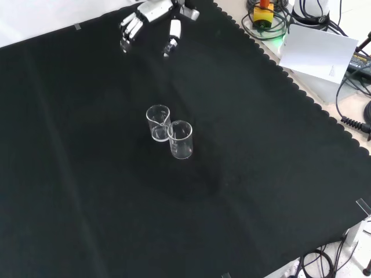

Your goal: Pick up the beaker on the right.

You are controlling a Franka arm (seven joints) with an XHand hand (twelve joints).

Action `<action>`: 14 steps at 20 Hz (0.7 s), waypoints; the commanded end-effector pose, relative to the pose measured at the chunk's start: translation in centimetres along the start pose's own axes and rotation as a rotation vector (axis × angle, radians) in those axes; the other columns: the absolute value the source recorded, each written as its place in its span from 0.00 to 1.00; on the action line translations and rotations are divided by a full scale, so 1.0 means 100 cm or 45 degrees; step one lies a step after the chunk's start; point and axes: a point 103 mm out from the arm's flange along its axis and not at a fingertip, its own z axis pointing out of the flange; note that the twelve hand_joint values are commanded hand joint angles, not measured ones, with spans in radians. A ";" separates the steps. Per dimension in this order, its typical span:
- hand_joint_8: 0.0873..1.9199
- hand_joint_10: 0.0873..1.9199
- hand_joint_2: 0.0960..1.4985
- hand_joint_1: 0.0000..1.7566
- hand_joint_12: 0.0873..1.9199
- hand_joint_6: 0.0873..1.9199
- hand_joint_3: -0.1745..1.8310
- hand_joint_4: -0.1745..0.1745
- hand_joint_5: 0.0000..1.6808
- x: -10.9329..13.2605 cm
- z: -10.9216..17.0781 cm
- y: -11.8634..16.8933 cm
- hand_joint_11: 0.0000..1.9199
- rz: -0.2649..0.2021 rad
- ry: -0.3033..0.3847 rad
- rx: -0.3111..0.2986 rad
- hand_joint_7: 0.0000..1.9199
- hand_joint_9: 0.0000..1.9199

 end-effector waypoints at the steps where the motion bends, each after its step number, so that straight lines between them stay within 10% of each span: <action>1: 0.28 0.31 0.41 0.45 0.71 0.00 0.36 0.49 0.25 -0.009 0.042 0.030 0.04 -0.113 0.110 0.049 0.13 0.21; 14: 0.29 0.30 0.36 0.45 0.71 0.00 0.37 0.47 0.26 0.010 0.076 0.051 0.03 -0.241 0.186 0.101 0.14 0.21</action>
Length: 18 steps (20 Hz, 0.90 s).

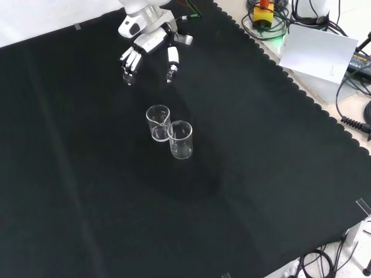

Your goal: Pick up the beaker on the right.

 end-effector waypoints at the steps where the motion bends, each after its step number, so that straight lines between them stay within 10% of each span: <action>1: 0.29 0.30 0.35 0.45 0.72 0.00 0.37 0.47 0.26 0.006 0.015 0.014 0.03 -0.101 0.071 0.016 0.15 0.22; 18: 0.28 0.29 0.33 0.44 0.71 0.00 0.37 0.46 0.26 0.009 0.053 0.041 0.03 -0.203 0.240 0.023 0.13 0.20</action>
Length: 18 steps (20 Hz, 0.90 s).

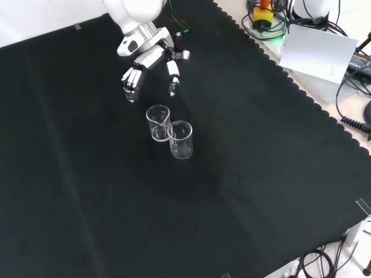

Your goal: Pick up the beaker on the right.

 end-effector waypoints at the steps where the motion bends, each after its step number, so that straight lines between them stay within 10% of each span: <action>1: 0.28 0.29 0.33 0.44 0.71 0.00 0.37 0.46 0.26 0.000 0.015 0.013 0.03 -0.033 0.042 0.012 0.13 0.20; 18: 0.28 0.29 0.32 0.43 0.71 0.00 0.37 0.46 0.22 0.000 0.034 0.036 0.01 -0.132 0.147 -0.037 0.12 0.19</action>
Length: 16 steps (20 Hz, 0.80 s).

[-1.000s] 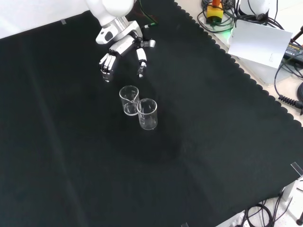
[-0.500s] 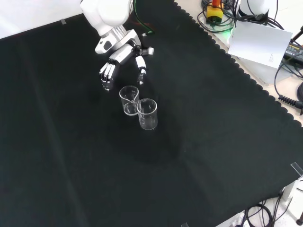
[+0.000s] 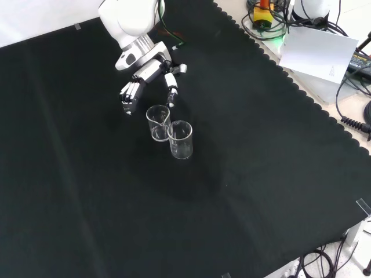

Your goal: Pick up the beaker on the right.

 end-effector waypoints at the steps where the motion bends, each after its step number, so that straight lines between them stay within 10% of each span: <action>1: 0.28 0.29 0.32 0.43 0.71 0.00 0.37 0.46 0.22 0.001 0.005 0.006 0.01 -0.031 0.031 0.012 0.12 0.19; 16: 0.29 0.29 0.32 0.43 0.72 0.00 0.36 0.46 0.25 0.007 0.023 0.007 0.02 -0.115 0.087 0.018 0.13 0.21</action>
